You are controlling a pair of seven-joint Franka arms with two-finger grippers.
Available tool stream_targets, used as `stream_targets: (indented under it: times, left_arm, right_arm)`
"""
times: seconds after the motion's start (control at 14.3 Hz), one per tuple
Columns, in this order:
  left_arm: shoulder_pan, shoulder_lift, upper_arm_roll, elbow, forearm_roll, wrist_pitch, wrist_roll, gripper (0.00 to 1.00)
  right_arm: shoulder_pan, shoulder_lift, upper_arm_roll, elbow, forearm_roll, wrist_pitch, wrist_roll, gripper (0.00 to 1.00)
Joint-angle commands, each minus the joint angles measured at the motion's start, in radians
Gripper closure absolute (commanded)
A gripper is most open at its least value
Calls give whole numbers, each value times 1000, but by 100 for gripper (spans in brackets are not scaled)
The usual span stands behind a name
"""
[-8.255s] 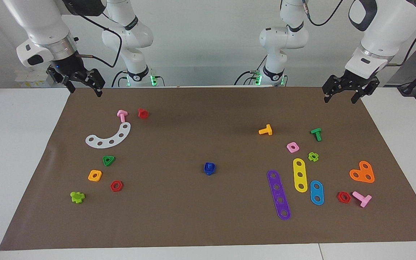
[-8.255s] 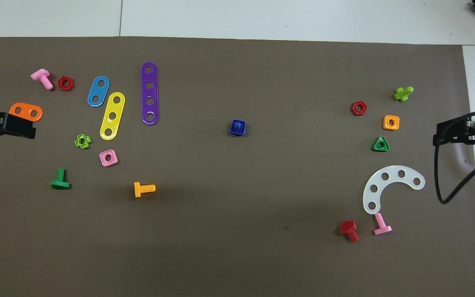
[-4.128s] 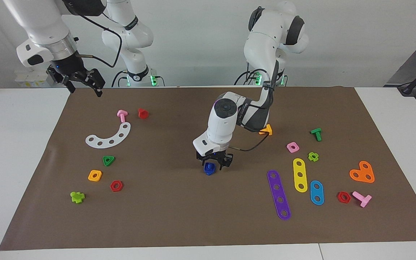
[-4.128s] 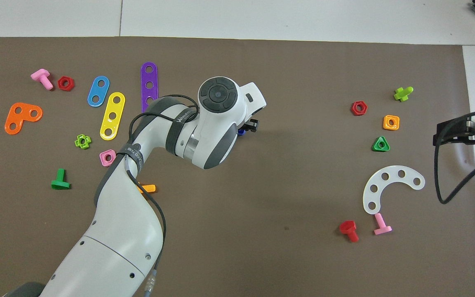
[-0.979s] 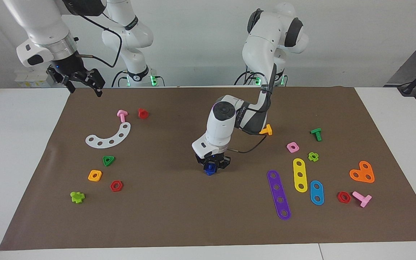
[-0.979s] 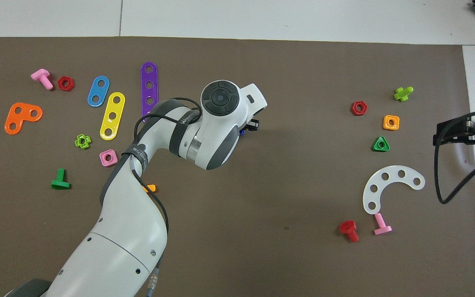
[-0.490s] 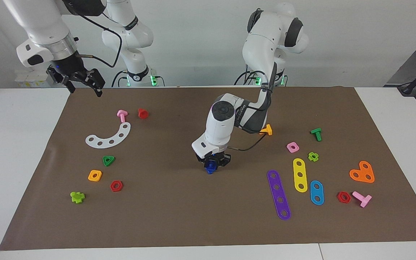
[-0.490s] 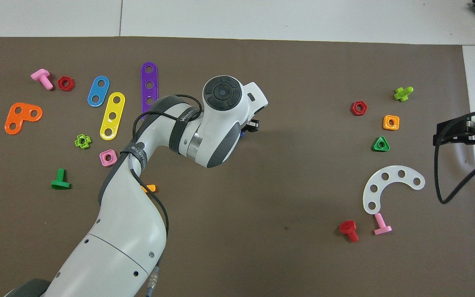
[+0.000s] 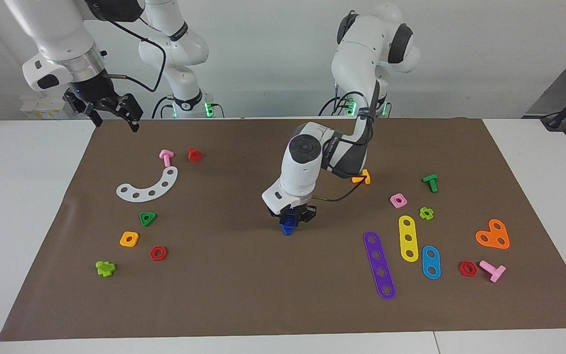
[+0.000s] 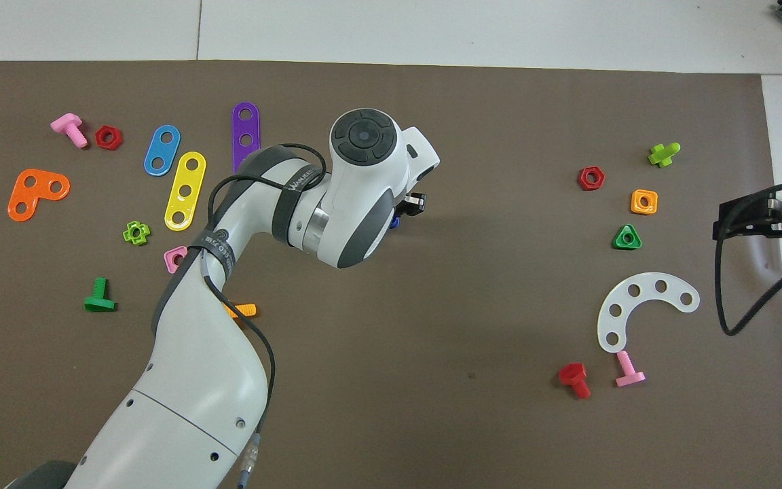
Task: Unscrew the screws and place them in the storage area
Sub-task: 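Lift the blue nut off the bolt and carry it toward the purple strip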
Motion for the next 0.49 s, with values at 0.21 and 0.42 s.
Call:
stream_targets:
  times: [0.21, 0.42]
  left_arm:
    - [89, -78, 10, 46, -49, -128, -3, 63]
    - [153, -141, 7, 4, -37, -141, 33, 63]
  right_arm:
    - [-7, -21, 0, -25, 21, 19, -6, 0]
    - [-7, -21, -1, -25, 21, 19, -6, 0]
